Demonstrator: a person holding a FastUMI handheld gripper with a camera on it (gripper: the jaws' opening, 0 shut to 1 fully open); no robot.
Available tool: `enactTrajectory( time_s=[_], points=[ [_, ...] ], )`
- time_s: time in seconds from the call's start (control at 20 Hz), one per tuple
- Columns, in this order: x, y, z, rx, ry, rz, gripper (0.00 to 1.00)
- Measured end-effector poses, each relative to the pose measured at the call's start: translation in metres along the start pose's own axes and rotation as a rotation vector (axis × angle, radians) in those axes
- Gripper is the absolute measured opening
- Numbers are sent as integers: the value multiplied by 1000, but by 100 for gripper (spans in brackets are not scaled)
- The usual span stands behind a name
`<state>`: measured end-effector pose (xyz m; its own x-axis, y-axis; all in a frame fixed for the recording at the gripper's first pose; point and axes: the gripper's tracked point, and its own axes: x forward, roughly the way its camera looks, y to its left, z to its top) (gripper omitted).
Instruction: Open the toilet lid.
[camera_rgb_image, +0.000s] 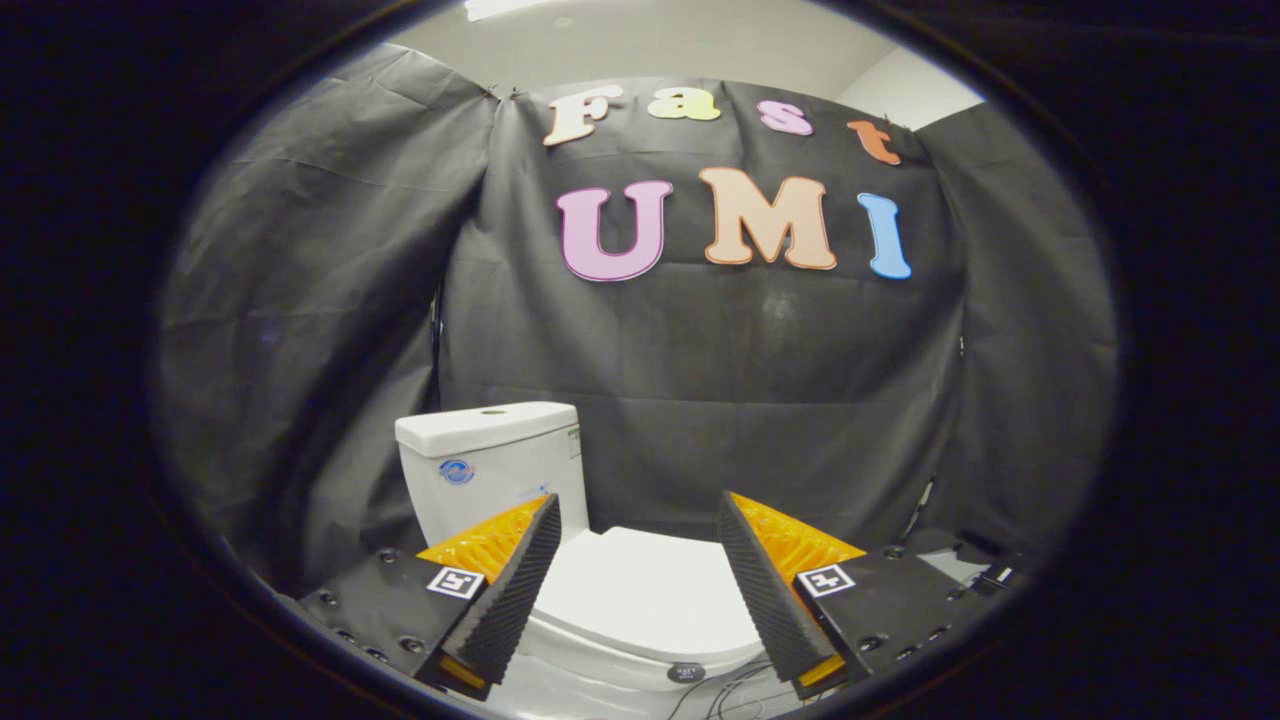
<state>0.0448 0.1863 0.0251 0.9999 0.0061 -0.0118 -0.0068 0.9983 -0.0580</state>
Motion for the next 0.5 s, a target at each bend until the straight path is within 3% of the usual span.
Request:
enactTrajectory(
  time_s=[0.5],
  points=[
    [-34,11,13,-11,-50,-54,98]
  ],
)
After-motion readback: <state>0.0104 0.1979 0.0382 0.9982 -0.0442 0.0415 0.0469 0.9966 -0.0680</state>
